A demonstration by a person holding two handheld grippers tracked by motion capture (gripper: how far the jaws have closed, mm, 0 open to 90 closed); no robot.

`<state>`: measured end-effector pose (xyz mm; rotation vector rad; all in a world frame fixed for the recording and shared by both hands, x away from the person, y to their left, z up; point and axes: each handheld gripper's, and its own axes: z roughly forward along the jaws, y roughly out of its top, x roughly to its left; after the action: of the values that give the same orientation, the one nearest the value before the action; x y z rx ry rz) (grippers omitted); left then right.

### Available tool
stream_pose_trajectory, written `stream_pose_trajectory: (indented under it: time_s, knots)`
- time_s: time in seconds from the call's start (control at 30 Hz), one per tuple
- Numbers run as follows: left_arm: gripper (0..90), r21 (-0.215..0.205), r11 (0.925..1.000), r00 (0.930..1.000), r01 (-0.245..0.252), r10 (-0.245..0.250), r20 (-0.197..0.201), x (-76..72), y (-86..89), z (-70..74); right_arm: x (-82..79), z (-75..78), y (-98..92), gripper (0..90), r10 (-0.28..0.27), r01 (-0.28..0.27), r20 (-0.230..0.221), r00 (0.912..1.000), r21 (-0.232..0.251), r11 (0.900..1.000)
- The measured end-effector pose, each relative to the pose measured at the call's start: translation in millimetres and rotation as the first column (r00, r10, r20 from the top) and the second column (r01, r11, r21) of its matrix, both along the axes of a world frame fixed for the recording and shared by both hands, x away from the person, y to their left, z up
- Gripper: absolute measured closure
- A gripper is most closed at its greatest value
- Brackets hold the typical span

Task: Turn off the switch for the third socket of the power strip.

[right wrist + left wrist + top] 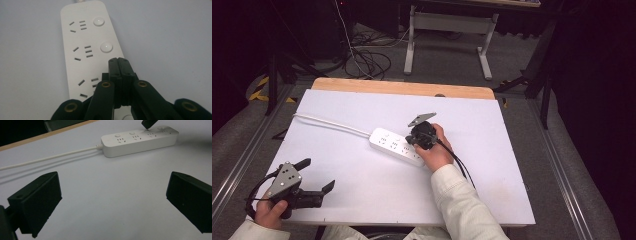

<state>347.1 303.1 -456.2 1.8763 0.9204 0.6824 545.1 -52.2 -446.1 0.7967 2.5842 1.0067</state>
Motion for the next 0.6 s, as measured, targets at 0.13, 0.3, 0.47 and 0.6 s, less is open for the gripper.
stream_pose_trajectory:
  time_s: [0.13,0.3,0.47,0.6]
  knots:
    - [0.3,-0.001,1.0000,1.0000,0.002,-0.002,-0.001,0.2,0.1,0.0,0.3,-0.6,0.4,90.0,-0.002,0.002,0.004,1.0000,-0.002,1.000]
    - [0.3,-0.005,1.0000,1.0000,0.001,-0.001,-0.001,0.1,0.0,-0.1,0.6,-1.7,1.2,90.0,-0.005,0.005,0.002,1.0000,-0.007,1.000]
    - [0.3,-0.005,1.0000,1.0000,0.001,-0.001,-0.002,0.3,0.2,-0.1,0.7,-2.1,1.3,90.0,-0.006,0.006,0.005,1.0000,-0.013,1.000]
    - [0.3,-0.007,1.0000,1.0000,0.001,-0.001,-0.002,0.3,0.1,-0.1,0.3,-2.5,2.1,90.0,-0.001,0.001,0.005,1.0000,-0.021,1.000]
